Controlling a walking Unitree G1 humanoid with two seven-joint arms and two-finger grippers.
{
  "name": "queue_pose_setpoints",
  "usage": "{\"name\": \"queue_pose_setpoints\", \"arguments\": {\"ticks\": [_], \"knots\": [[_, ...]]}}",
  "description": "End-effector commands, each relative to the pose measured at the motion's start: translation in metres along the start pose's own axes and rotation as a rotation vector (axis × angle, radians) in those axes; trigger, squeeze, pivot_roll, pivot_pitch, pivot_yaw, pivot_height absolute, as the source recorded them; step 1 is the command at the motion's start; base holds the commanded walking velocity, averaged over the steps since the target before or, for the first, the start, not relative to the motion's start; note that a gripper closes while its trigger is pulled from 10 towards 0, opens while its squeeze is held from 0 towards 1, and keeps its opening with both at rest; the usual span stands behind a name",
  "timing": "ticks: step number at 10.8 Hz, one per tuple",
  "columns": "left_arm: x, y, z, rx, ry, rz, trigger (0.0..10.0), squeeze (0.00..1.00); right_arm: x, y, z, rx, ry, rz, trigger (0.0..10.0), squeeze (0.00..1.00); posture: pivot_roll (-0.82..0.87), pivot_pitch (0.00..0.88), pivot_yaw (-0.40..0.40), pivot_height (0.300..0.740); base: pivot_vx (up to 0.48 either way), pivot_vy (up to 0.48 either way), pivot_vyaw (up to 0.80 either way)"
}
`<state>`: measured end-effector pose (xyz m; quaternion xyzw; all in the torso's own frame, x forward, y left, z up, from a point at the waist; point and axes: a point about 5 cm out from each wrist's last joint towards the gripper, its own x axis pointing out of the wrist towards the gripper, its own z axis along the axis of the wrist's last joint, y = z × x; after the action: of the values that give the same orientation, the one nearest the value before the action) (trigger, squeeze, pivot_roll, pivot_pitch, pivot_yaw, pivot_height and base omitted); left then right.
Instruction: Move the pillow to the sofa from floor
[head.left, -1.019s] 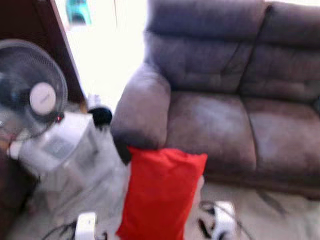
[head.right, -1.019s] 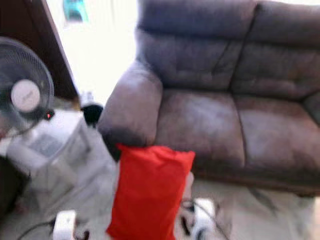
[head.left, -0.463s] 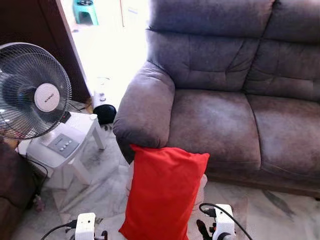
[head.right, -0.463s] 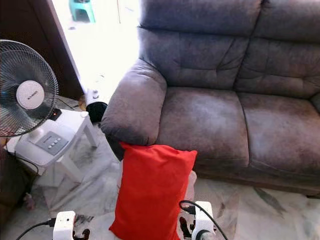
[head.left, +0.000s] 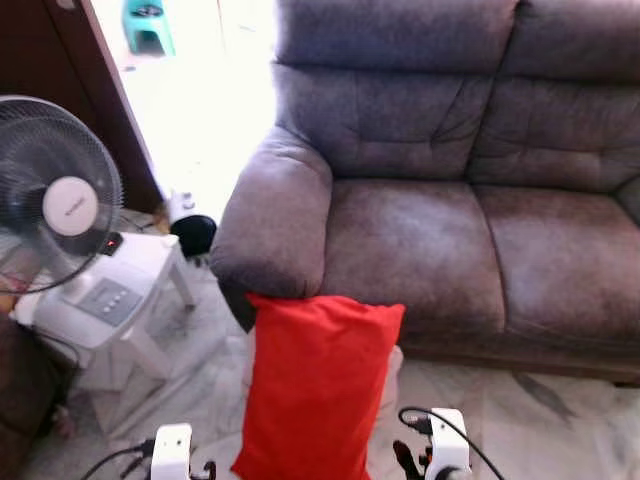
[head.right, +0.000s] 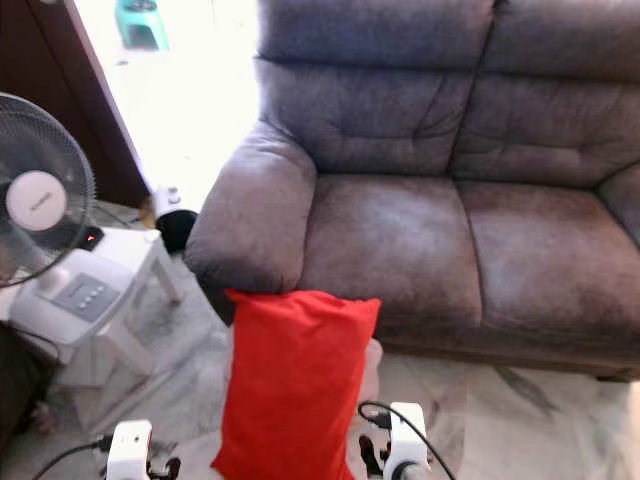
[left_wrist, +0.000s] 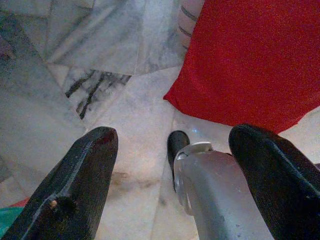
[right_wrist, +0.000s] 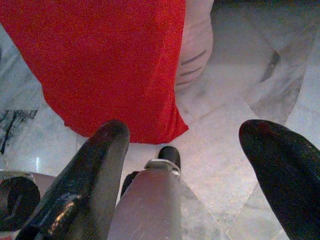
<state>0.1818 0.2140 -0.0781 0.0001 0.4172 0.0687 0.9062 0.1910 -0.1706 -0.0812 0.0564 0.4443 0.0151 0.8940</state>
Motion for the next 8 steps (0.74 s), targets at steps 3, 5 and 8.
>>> {"name": "queue_pose_setpoints", "arguments": {"ticks": [3,5,8], "knots": [[-0.003,0.002,-0.012,-0.002,0.046,-0.002,10.0,0.00,-0.001,-0.002,-0.003,0.037,0.009,-0.003,10.0,0.00,0.06,0.079,-0.033,0.704,0.000,0.000,-0.21],[0.001,-0.005,-0.001,-0.001,0.025,-0.010,10.0,0.00,-0.001,-0.002,-0.002,0.009,0.002,-0.008,10.0,0.00,0.06,0.088,-0.036,0.704,0.000,0.000,-0.31],[0.003,-0.011,0.007,0.003,0.012,-0.016,10.0,0.00,-0.001,-0.002,-0.003,0.013,0.008,-0.009,10.0,0.00,0.06,0.090,-0.036,0.704,0.000,0.000,0.00]]}}
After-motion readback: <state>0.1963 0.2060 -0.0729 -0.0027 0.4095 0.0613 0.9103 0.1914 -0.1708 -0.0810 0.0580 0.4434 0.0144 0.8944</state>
